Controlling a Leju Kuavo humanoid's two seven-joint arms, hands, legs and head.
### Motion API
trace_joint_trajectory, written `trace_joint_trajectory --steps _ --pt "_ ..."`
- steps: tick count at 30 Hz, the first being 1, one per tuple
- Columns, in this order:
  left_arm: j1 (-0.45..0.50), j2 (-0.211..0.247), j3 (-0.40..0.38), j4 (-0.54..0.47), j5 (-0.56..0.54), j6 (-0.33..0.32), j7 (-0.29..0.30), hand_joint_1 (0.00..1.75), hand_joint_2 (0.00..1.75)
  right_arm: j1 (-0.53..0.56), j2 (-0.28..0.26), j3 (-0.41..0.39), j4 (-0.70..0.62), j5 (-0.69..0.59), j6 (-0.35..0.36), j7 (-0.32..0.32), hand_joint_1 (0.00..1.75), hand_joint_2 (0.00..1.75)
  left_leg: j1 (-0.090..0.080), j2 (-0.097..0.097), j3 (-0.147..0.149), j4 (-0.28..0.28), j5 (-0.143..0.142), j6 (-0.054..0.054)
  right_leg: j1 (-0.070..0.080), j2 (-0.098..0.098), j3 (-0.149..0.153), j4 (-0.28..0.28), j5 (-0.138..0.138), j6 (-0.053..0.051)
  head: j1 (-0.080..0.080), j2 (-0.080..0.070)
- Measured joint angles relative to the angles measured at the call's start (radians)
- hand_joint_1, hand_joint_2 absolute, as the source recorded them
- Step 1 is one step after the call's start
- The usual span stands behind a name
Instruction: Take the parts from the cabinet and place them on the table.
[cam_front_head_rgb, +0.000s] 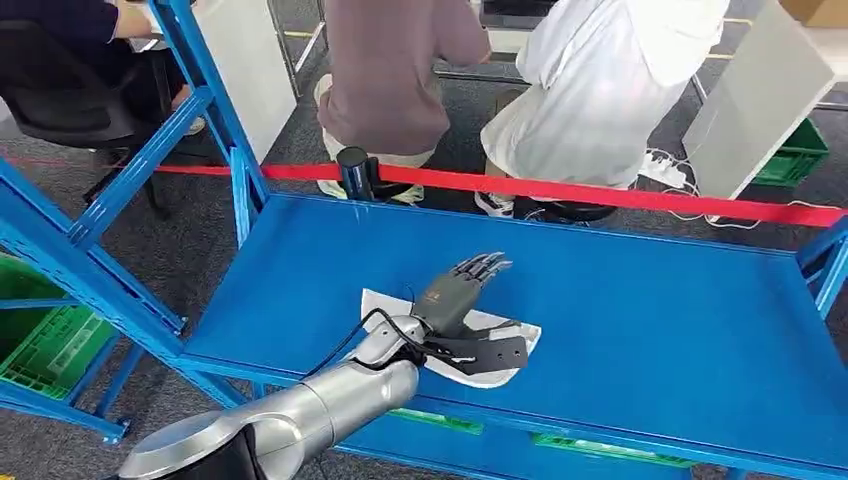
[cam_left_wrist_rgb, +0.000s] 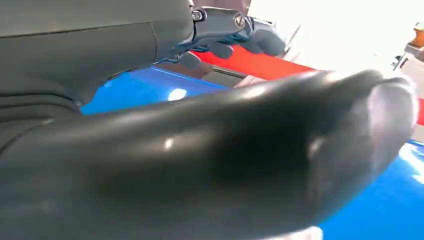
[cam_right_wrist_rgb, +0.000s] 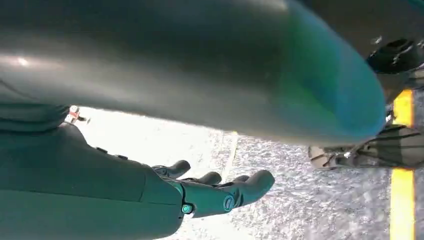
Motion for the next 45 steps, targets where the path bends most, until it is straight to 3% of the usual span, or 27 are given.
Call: trace_joint_trajectory --steps 2,6,9,16,28,36,42,45 --pt "0.0 0.0 0.0 0.001 0.0 0.0 0.0 0.0 0.0 0.0 0.0 0.0 0.0 0.0 0.0 0.0 0.0 0.0 0.0 0.0 0.005 -0.006 0.003 -0.006 0.001 0.001 0.001 0.0 0.001 -0.005 0.0 0.0" --pt "0.0 0.0 0.0 0.002 0.0 0.0 0.0 0.0 0.0 0.0 0.0 -0.001 0.0 0.0 0.0 0.0 0.0 0.0 0.001 0.001 0.011 -0.016 0.013 -0.029 0.001 0.001 0.001 0.0 0.001 -0.011 0.0 0.0" --pt "0.0 0.0 0.0 0.003 -0.003 0.013 0.0 0.0 0.0 0.0 0.0 -0.003 0.0 -0.001 -0.001 0.0 0.0 0.0 0.001 0.001 0.011 -0.018 0.015 -0.036 0.001 0.001 0.0 0.0 0.001 -0.012 0.0 0.0" --pt "-0.018 0.0 -0.01 0.009 -0.056 0.102 -0.04 0.0 0.0 0.0 0.0 -0.014 0.0 -0.01 -0.005 0.014 0.0 0.0 0.002 0.001 0.01 -0.018 0.014 -0.038 0.002 0.001 0.002 -0.002 0.0 -0.012 0.0 0.0" --pt "-0.076 0.024 -0.009 0.037 -0.118 0.123 -0.087 0.0 0.0 0.001 0.001 -0.035 0.0 -0.011 0.001 -0.002 0.0 0.0 0.001 0.001 0.01 -0.017 0.013 -0.036 0.001 0.001 0.005 -0.009 0.003 -0.008 0.0 0.0" --pt "-0.109 0.044 -0.01 0.035 -0.18 0.035 -0.119 0.0 0.0 0.005 0.003 -0.051 0.0 -0.018 0.002 0.0 0.0 0.0 0.001 0.001 0.01 -0.017 0.013 -0.036 0.001 0.001 0.005 -0.009 0.003 -0.008 0.0 0.0" --pt "-0.137 0.047 -0.015 0.029 -0.246 -0.073 -0.098 0.0 0.0 0.006 0.007 -0.068 0.0 -0.033 -0.002 -0.004 0.0 0.0 0.001 0.001 0.01 -0.017 0.013 -0.036 0.001 0.001 0.005 -0.01 0.003 -0.008 0.0 0.0" --pt "-0.145 0.052 -0.019 0.023 -0.259 -0.086 -0.093 0.0 0.0 0.007 0.008 -0.075 0.0 -0.033 -0.004 -0.004 0.0 0.0 0.001 0.001 0.01 -0.017 0.013 -0.036 0.001 0.001 0.005 -0.01 0.003 -0.008 0.0 0.0"
